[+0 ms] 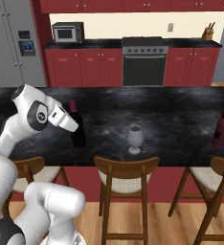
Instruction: There is a wine glass and glass cup on the dining counter. Place the wine bottle next to the wine glass and the juice bottle next to the glass cup.
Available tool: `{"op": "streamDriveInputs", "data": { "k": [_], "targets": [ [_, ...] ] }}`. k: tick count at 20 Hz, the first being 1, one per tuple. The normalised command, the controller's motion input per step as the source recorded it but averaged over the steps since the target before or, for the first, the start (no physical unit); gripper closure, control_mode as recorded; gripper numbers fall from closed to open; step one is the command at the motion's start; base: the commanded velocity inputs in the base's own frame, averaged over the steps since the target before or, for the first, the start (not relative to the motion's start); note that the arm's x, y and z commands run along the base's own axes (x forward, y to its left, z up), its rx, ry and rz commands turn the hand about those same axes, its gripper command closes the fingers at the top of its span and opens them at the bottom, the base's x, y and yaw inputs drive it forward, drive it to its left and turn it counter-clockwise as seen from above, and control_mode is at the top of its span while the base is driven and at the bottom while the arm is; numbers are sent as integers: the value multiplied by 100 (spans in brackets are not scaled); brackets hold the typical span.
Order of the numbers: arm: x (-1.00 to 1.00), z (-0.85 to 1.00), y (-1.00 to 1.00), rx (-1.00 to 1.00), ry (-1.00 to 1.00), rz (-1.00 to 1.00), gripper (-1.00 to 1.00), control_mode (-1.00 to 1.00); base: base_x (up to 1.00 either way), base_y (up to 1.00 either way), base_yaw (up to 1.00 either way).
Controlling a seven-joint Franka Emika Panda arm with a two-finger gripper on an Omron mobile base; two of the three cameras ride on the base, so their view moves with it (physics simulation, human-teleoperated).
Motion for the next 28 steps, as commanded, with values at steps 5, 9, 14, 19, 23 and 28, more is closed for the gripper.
{"op": "streamDriveInputs", "data": {
  "k": [5, 9, 14, 19, 23, 28],
  "targets": [
    [3, -16, -29, 0, -10, 0, 100, -100, 0, 0, 0],
    [14, -11, -26, 5, 0, -5, 100, -100, 0, 0, 0],
    [24, -8, -22, 4, 1, -13, 100, -100, 0, 0, 0],
    [28, -6, -16, 5, 4, -16, 100, -100, 0, 0, 0],
    [17, -7, -15, 3, 1, -15, 100, -100, 0, 0, 0],
    [15, -7, -16, 0, 1, -15, 100, -100, 0, 0, 0]
  ]
}}
